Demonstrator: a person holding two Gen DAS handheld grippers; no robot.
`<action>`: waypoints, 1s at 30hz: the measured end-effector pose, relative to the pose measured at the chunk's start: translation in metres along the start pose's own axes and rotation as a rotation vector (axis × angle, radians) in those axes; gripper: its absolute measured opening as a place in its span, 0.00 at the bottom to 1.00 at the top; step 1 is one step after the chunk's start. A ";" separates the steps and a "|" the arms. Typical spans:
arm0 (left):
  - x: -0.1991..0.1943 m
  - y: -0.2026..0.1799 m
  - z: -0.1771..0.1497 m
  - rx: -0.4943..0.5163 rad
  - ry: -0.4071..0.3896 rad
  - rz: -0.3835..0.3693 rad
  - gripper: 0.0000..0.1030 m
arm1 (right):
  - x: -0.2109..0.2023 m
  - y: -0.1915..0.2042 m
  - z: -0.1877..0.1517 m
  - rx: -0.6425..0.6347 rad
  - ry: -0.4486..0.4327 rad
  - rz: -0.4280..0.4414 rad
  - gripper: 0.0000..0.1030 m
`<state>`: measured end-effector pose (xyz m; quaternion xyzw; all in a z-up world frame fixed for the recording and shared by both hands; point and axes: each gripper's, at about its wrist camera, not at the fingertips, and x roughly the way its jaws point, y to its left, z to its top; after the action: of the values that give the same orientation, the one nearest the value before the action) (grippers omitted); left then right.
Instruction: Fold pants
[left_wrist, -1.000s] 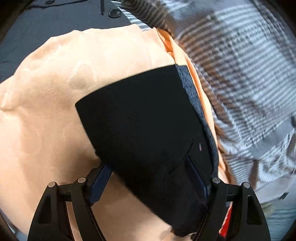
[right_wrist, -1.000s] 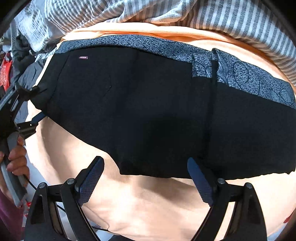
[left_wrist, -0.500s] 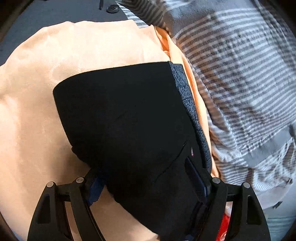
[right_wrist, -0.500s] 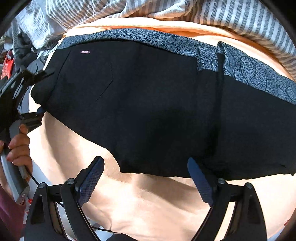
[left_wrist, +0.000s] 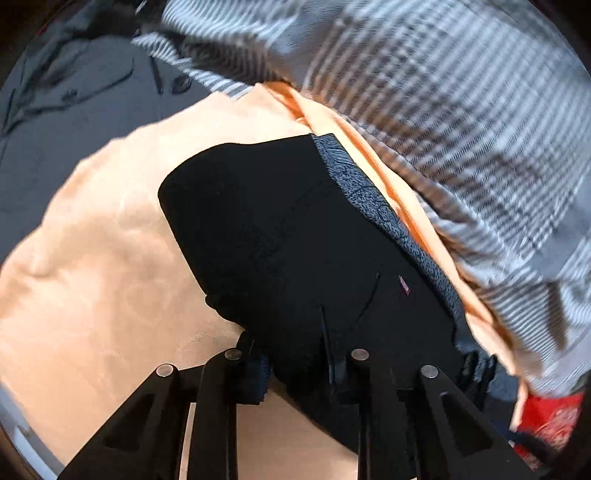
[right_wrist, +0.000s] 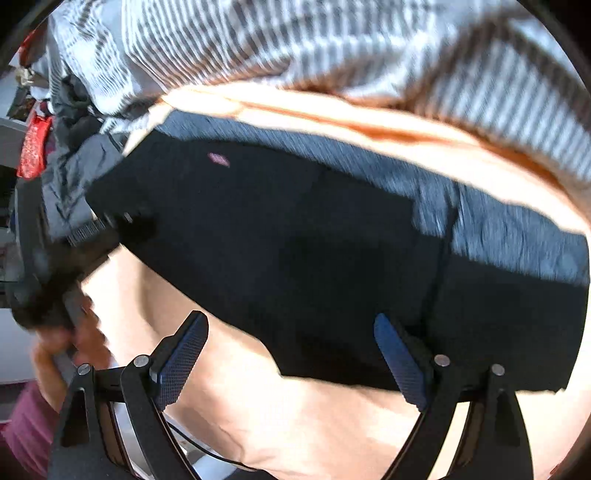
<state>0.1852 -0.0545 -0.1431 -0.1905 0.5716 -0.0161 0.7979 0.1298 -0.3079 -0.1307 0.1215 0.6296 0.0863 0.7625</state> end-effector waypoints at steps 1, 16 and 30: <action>-0.001 -0.001 -0.001 0.013 -0.003 0.011 0.23 | -0.004 0.007 0.010 -0.012 -0.005 0.007 0.91; -0.013 -0.028 -0.017 0.193 -0.112 0.118 0.23 | 0.042 0.175 0.161 -0.302 0.225 0.132 0.97; -0.015 -0.034 -0.022 0.228 -0.123 0.136 0.23 | 0.123 0.229 0.154 -0.494 0.544 0.010 0.28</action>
<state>0.1664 -0.0888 -0.1244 -0.0601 0.5278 -0.0151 0.8471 0.3090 -0.0656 -0.1521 -0.0903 0.7688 0.2686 0.5732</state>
